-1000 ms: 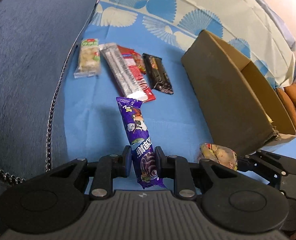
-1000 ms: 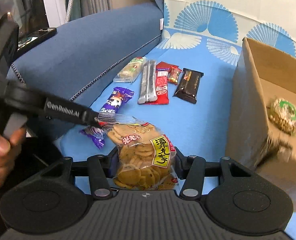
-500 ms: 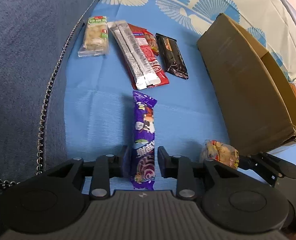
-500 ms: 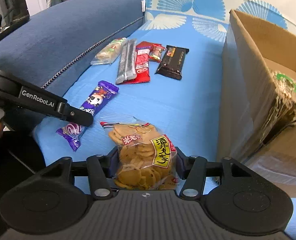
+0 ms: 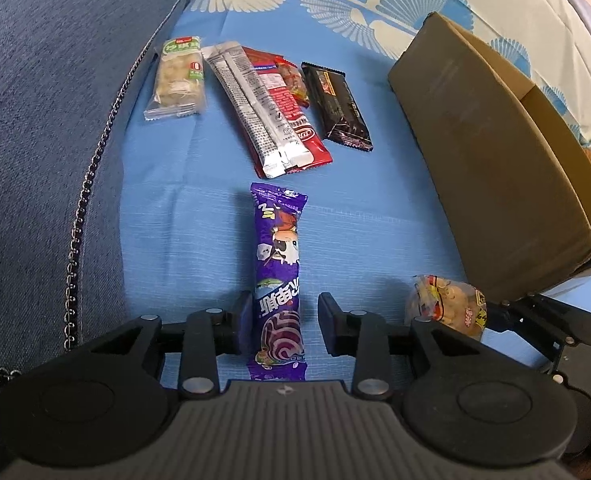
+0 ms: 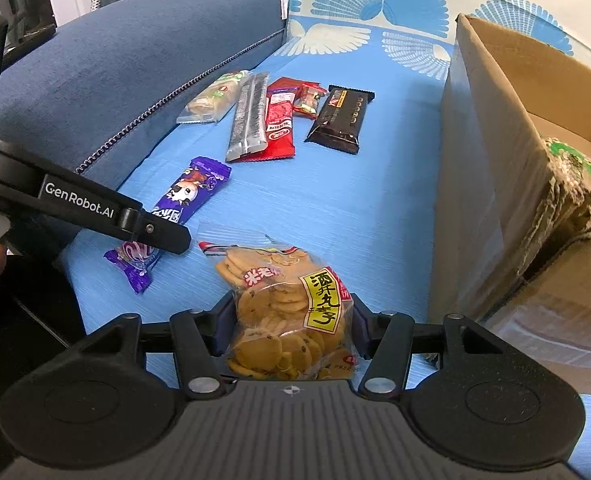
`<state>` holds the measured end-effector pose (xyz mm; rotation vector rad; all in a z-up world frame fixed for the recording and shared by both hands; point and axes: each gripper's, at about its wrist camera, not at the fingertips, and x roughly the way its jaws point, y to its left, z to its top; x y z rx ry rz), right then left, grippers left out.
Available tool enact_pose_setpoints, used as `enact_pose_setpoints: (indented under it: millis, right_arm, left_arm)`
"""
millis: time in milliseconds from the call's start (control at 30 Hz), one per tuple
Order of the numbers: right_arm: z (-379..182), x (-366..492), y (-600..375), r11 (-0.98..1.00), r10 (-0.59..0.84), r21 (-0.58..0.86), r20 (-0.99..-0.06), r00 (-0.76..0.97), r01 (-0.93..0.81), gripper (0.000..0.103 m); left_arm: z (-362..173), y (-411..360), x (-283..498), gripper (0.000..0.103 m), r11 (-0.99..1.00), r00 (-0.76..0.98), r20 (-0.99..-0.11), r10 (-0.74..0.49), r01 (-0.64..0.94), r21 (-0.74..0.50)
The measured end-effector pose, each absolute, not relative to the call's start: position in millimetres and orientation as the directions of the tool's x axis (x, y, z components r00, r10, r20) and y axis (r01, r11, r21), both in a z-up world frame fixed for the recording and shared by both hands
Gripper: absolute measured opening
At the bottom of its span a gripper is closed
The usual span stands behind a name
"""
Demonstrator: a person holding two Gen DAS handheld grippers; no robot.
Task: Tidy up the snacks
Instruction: 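Lift and carry the cookie bag and purple candy bar toward the box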
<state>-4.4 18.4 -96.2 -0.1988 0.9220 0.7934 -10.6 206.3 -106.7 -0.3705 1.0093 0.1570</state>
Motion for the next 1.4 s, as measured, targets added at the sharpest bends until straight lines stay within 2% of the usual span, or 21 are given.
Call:
enact_pose_setpoints:
  millis: [133, 200, 367, 933, 1400]
  right_arm:
    - [-97, -5, 17, 0.707, 0.524, 0.164, -0.775, 0.354, -0.688, 0.057]
    - [-97, -6, 17, 0.706, 0.523, 0.160, -0.774, 0.356, -0.690, 0.056]
    - [-94, -9, 17, 0.700, 0.530, 0.149, -0.764, 0.368, -0.698, 0.055]
    - [-63, -13, 11, 0.689, 0.603, 0.175, -0.677, 0.422, -0.704, 0.055]
    - [-15, 1, 0, 0.689, 0.673, 0.259, -0.574, 0.465, -0.678, 0.055]
  left_arm:
    - [-107, 206, -10, 0.038, 0.928, 0.527, -0.849, -0.038, -0.297, -0.226]
    - [-106, 205, -11, 0.031, 0.929, 0.527, -0.849, -0.032, -0.298, -0.220]
    - [-106, 205, -11, 0.026, 0.930, 0.530, -0.847, -0.032, -0.295, -0.220]
    - [-100, 202, -16, 0.026, 0.932, 0.559, -0.829, -0.022, -0.288, -0.219]
    - [-79, 207, -37, 0.026, 0.909, 0.699, -0.715, 0.029, -0.315, -0.271]
